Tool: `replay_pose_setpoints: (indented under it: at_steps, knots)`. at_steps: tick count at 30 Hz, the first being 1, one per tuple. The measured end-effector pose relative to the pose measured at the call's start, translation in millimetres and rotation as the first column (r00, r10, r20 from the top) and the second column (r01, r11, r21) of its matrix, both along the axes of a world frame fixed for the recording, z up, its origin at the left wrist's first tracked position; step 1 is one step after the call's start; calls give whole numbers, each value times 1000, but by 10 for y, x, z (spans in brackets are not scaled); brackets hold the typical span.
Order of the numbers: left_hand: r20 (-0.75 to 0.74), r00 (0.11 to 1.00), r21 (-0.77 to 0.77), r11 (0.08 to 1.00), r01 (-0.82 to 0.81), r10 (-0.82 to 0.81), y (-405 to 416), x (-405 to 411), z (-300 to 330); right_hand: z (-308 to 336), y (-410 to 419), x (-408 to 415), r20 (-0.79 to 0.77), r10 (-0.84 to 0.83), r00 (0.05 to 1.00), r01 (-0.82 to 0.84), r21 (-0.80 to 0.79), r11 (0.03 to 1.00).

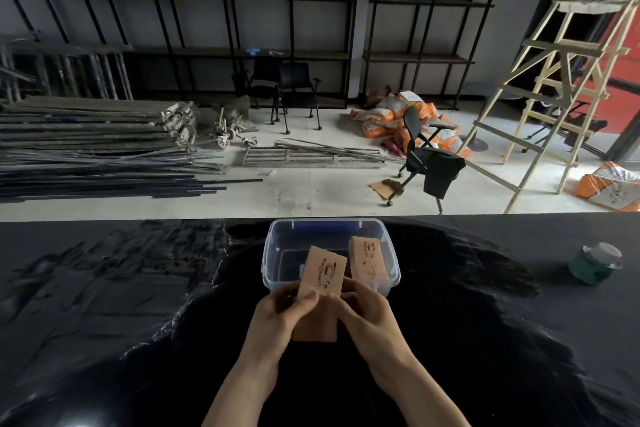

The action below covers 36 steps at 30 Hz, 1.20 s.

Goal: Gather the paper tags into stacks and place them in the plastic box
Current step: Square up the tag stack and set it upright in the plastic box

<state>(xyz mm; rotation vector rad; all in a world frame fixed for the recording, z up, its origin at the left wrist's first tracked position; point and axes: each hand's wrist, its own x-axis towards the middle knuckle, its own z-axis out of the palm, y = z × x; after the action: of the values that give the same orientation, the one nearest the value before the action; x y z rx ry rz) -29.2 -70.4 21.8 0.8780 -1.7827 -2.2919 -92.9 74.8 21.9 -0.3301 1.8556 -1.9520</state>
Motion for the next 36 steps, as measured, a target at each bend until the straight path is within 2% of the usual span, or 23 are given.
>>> replay_pose_setpoints:
  at_steps: [2,4,5,6,7,8,10,12,16,19,22,23,25,26,27,30,33,36]
  knots:
    - [10,999,-29,998,-47,47,-55,-8,35,26,-84,-40,-79,23,997,-18,61,998]
    - [14,992,-54,991,-125,126,-126,-15,71,17,-141,-120,-305,19,952,55,233,971]
    - [19,984,-51,984,-173,175,-168,-10,95,5,-150,-177,-451,44,891,136,358,924]
    - [25,975,-42,975,-219,221,-213,4,117,-14,-148,-235,-582,127,803,218,486,846]
    - [30,967,-35,967,-252,253,-252,20,139,-39,-135,-287,-650,251,717,270,591,760]
    - [32,962,-31,963,-269,270,-284,37,159,-74,-125,-333,-653,377,657,283,677,680]
    - [26,960,-34,960,-279,280,-310,65,196,-151,-113,-380,-564,558,609,239,801,549]
    - [19,958,-42,957,-286,287,-301,76,212,-218,-109,-361,-517,615,595,219,841,495]
    - [18,953,-61,951,-302,304,-247,71,225,-263,-63,-193,-555,621,553,270,825,497]
    - [10,953,-64,951,-303,304,-203,24,232,-299,13,-35,-524,647,554,228,843,488]
    - [8,958,-79,955,-285,287,-162,-58,259,-315,106,116,-577,633,516,226,805,549]
    - [10,962,-88,958,-273,274,-149,-89,266,-284,154,128,-606,596,526,219,774,594]
    - [23,969,-115,963,-242,246,-115,-156,297,-204,305,27,-710,422,565,292,649,702]
    - [39,972,-133,965,-226,233,-103,-195,307,-168,405,-79,-759,317,569,373,582,723]
    - [58,974,-151,967,-207,218,-93,-236,306,-158,520,-217,-786,241,569,457,546,702]
    - [133,976,-181,972,-148,173,-57,-381,258,-326,888,-648,-738,231,634,568,648,507]
    - [244,958,-222,970,-95,149,-22,-536,184,-684,1131,-890,-567,269,779,481,815,323]
    - [321,941,-265,964,-23,111,-4,-686,103,-976,1201,-901,-426,303,852,379,903,204]
